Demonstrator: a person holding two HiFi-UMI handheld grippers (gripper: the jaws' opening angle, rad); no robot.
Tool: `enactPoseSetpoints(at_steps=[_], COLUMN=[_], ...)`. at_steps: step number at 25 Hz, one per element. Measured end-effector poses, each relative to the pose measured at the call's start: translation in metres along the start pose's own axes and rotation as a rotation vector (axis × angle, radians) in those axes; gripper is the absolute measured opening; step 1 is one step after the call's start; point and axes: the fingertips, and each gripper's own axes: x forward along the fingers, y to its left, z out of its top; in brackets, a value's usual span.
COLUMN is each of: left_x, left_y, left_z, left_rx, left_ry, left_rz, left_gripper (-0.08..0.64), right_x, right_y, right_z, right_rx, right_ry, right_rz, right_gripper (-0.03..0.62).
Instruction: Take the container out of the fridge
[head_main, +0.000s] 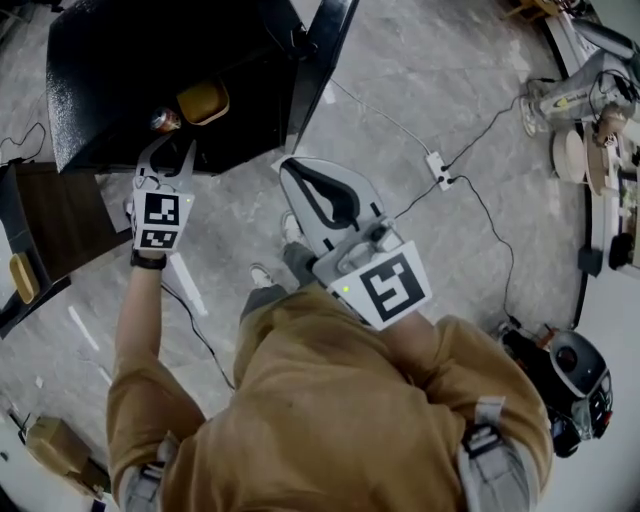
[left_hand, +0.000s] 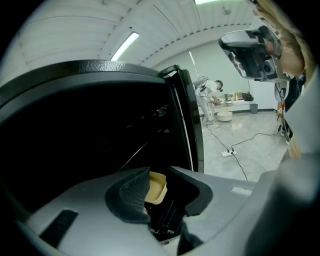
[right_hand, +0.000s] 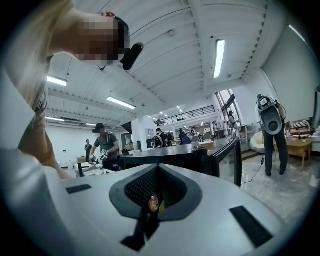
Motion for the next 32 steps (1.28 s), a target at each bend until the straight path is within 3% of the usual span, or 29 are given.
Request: enactPoseSetpoints(at_steps=[32], left_x=[0.129], left_y=[-0.013], left_z=[-0.071], left_rx=[0.127], left_ry=[0.213], left_rz=[-0.07], left_gripper=[0.089], right_x=[0.027], right_y=[-0.049], right_z=[-0.061], right_rx=[0.08], right_ry=[0.07], right_rz=[-0.018], right_gripper=[0.003])
